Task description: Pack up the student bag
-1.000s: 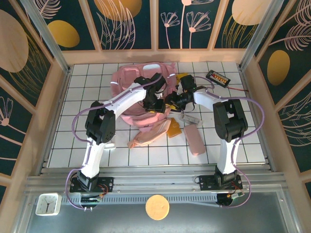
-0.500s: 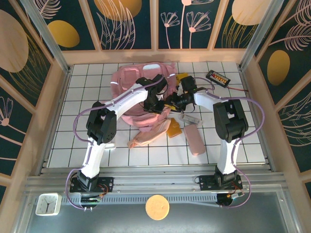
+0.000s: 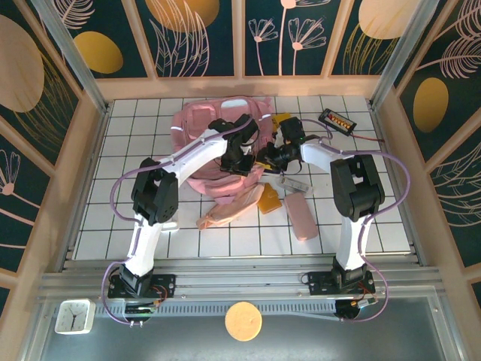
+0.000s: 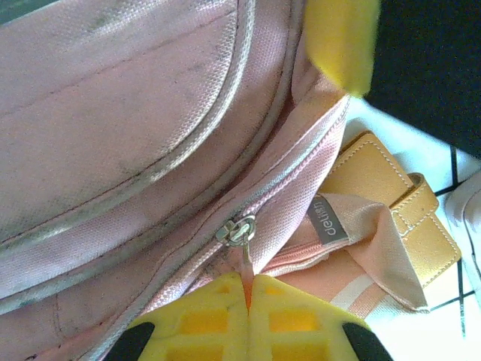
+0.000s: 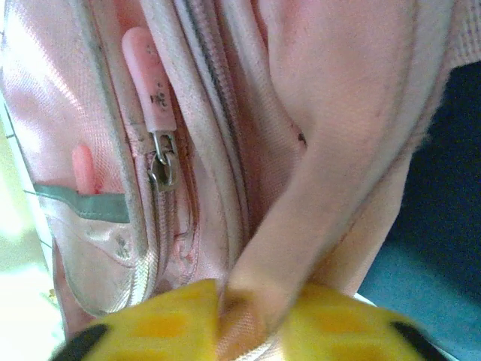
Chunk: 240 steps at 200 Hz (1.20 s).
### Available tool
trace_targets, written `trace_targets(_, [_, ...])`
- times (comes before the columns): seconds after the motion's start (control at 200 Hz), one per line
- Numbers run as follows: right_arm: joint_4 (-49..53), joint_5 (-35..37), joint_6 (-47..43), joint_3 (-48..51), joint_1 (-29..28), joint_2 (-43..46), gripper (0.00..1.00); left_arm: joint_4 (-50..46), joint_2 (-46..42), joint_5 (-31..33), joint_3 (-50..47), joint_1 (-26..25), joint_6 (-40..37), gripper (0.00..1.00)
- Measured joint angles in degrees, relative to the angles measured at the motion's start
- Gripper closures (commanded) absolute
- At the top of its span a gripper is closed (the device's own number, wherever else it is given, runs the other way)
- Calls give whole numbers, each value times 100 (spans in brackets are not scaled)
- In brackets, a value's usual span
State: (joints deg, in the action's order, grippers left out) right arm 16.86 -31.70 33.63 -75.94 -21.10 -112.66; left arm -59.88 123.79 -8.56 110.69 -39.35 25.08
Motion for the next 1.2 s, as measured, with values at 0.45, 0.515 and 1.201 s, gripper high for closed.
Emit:
trace_targets(0.45, [415, 17, -278, -323, 455, 0, 100, 479, -1751, 94, -2612, 603, -33, 100])
trace_targets(0.515, [507, 24, -365, -420, 518, 0, 100, 629, -2000, 125, -3062, 839, -48, 100])
trace_targets(1.201, [1244, -509, -1056, -1729, 667, -470, 100, 2247, -2599, 1340, -4507, 2146, -756, 100])
